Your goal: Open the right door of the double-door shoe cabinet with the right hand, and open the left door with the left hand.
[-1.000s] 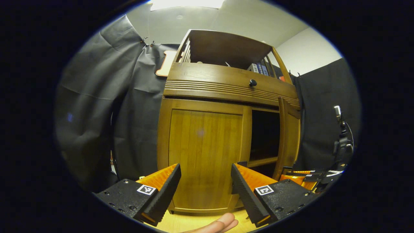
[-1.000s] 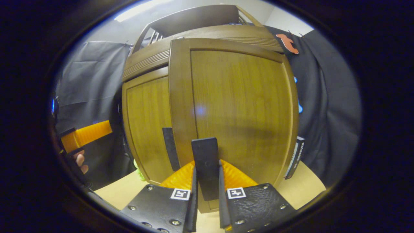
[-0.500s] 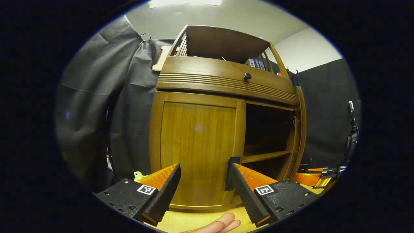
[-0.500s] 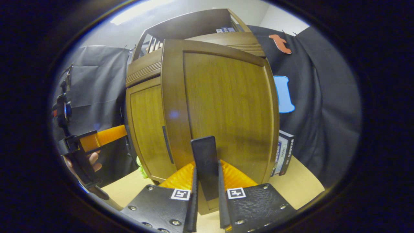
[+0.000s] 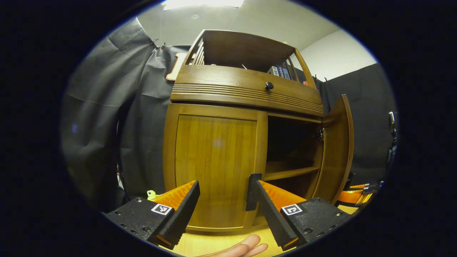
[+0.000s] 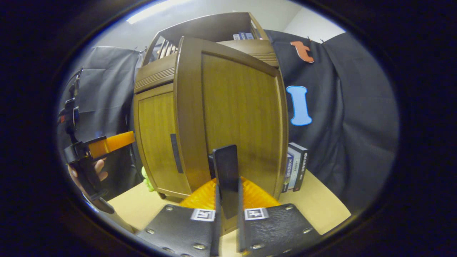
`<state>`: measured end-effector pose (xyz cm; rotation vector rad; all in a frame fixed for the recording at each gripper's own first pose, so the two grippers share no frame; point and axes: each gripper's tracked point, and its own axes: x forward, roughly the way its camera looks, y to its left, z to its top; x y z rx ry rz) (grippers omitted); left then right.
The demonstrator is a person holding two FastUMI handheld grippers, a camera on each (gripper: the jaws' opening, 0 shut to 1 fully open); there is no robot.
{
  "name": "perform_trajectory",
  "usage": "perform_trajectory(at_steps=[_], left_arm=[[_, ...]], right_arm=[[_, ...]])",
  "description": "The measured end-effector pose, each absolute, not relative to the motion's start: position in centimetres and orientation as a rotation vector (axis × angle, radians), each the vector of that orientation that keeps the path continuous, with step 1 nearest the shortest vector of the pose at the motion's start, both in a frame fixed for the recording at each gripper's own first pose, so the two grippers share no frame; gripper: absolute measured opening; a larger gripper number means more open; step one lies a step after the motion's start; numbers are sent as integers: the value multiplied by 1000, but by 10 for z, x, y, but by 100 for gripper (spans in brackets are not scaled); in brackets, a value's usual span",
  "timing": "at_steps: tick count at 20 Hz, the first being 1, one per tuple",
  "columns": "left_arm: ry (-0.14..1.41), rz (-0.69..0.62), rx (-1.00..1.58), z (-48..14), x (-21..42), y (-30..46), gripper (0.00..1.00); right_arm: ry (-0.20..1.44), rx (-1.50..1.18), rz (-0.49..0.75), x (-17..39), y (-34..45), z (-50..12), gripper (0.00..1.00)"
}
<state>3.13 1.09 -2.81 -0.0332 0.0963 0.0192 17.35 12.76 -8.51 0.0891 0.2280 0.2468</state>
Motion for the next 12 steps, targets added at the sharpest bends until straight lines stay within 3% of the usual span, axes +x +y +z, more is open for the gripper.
perform_trajectory(at_steps=[1,4,7,11,12], left_arm=[[96,17,-31,-29,31,10,92],[99,15,-27,-30,33,8,96],[101,13,-18,-32,34,5,92],[108,4,-10,-36,35,-1,96],[107,-1,-10,-36,36,-4,92]], right_arm=[[230,82,245,174,128,-86,16],[228,75,214,169,113,-87,15],[222,65,174,167,100,-85,15],[217,47,115,163,81,-83,15],[218,39,96,164,73,-83,14]])
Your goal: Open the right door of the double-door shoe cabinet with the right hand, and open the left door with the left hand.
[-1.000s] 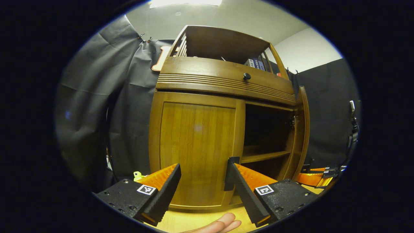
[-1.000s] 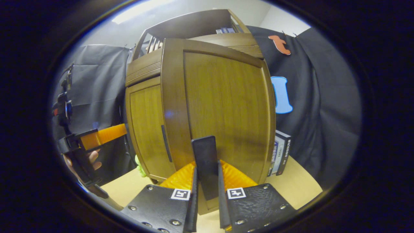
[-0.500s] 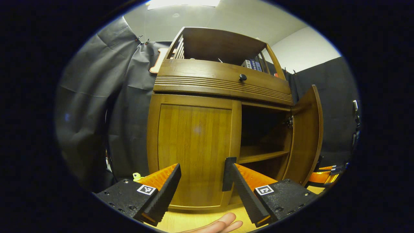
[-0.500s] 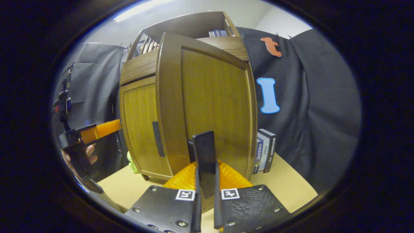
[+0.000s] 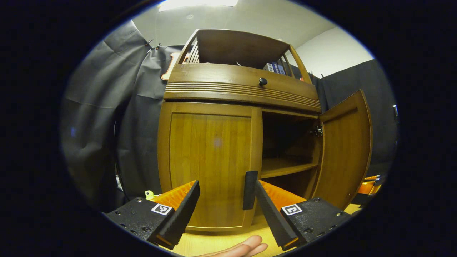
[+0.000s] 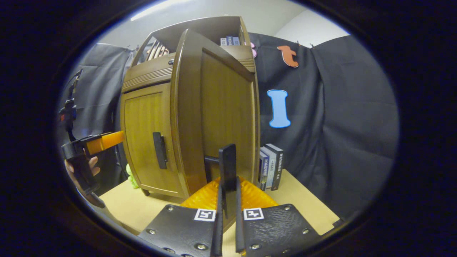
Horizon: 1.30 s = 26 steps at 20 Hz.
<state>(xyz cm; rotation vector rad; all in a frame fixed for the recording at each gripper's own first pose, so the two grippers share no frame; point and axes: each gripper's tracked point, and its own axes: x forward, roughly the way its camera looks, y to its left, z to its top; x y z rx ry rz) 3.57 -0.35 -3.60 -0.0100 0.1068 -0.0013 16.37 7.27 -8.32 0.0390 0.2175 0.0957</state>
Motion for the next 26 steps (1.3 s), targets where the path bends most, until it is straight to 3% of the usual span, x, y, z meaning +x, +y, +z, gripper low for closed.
perform_trajectory(at_steps=[4,6,9,13,19,21,24,25,26], left_arm=[[118,-19,-22,-39,37,-8,99],[123,-20,-24,-41,38,-9,96],[127,-20,-21,-45,42,-12,92],[145,-30,-7,-59,53,-25,96],[196,-63,14,-94,81,-50,96],[205,-46,21,-105,93,-51,92],[209,-46,8,-123,114,-55,96],[201,-54,-9,-128,121,-57,93],[195,-66,-25,-133,129,-60,96]], right_arm=[[244,8,-31,168,21,-80,13],[251,83,2,176,12,-96,1],[248,61,33,183,-6,-100,1],[246,65,121,189,-33,-99,1],[192,121,306,206,-59,-100,1],[188,117,325,205,-59,-100,1],[193,66,326,206,-60,-104,1],[215,52,325,200,-59,-104,2],[237,29,307,199,-59,-109,12]])
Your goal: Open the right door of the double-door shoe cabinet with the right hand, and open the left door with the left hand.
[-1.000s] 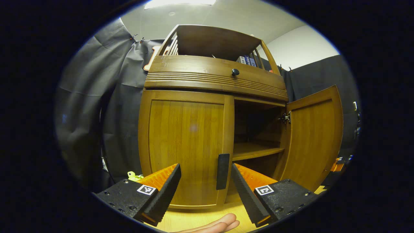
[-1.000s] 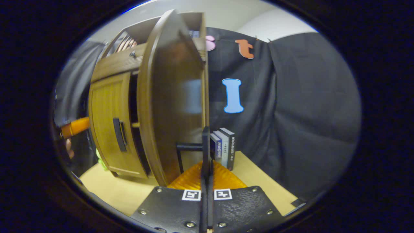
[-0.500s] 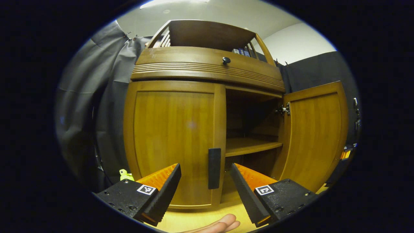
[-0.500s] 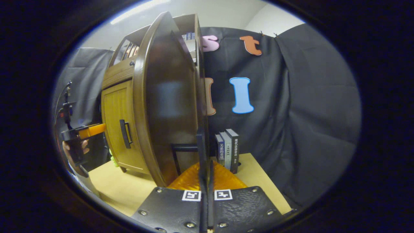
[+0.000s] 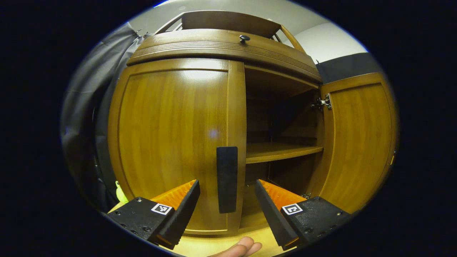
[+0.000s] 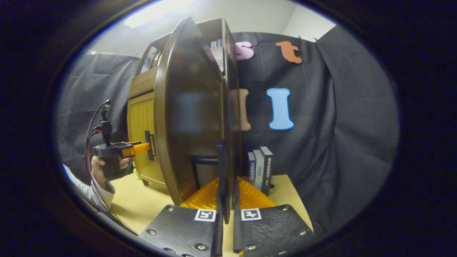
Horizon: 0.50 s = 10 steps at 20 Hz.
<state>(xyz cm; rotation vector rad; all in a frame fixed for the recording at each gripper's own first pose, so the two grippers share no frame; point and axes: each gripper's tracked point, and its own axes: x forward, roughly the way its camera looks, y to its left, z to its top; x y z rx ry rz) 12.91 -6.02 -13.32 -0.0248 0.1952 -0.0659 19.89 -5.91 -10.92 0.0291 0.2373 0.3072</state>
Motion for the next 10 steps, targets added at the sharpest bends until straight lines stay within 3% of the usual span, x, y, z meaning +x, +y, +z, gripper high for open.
perform_trajectory(at_steps=[3,5,6,7,8,9,10], left_arm=[[179,-73,-60,-145,145,-60,93],[154,-62,-82,-146,149,-56,92],[135,-71,-93,-143,153,-59,87],[136,-85,-85,-145,154,-64,82],[147,-51,-34,-148,156,-58,66],[200,-34,39,-155,156,-54,51],[175,-39,81,-150,152,-54,42]], right_arm=[[239,-26,221,169,-76,-108,12],[200,-34,162,141,-85,-100,36],[176,-34,133,130,-83,-98,39],[149,-41,99,112,-92,-92,68],[122,-18,91,106,-85,-91,96],[99,16,110,94,-74,-89,94],[75,53,132,84,-61,-86,96]])
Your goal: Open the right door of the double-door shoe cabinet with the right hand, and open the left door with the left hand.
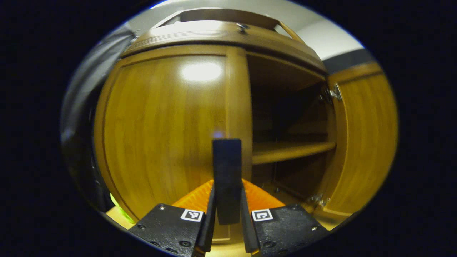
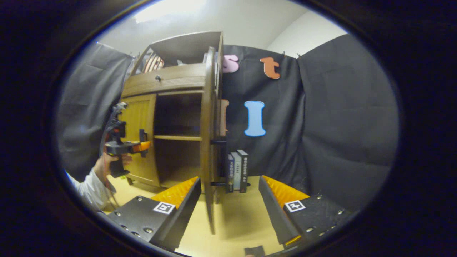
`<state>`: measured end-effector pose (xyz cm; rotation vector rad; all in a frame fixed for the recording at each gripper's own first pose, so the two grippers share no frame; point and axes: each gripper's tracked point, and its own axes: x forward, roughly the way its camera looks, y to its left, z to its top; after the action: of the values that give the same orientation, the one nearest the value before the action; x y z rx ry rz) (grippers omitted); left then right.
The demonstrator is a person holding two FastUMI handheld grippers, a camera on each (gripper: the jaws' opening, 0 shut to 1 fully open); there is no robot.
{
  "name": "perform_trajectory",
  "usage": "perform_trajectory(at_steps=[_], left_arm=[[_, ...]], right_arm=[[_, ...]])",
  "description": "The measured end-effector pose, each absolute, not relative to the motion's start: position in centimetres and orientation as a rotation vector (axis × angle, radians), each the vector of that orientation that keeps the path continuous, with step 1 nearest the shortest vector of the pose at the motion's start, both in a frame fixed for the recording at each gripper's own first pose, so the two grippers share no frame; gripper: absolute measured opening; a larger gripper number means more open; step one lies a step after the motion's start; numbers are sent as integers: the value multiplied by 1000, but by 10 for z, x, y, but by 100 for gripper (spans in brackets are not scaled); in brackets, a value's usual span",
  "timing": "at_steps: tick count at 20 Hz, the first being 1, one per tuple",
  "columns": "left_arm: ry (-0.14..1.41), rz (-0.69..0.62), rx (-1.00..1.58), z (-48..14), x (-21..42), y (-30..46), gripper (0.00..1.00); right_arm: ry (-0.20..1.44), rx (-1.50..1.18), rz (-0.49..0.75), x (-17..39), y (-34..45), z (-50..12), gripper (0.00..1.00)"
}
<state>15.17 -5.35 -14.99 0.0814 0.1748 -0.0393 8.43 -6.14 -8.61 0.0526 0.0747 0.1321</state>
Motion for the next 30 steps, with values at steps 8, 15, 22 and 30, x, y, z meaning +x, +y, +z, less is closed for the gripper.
perform_trajectory(at_steps=[8,15,22,30], left_arm=[[265,-127,24,-146,127,-58,29],[276,-199,1,-133,76,-50,27],[270,-216,20,-117,19,-27,28],[277,-186,-21,-100,-32,16,27]], right_arm=[[14,104,152,38,-43,-78,94],[8,203,93,15,-72,-69,94],[3,209,111,11,-57,-59,94],[4,115,185,12,-14,-52,94]])
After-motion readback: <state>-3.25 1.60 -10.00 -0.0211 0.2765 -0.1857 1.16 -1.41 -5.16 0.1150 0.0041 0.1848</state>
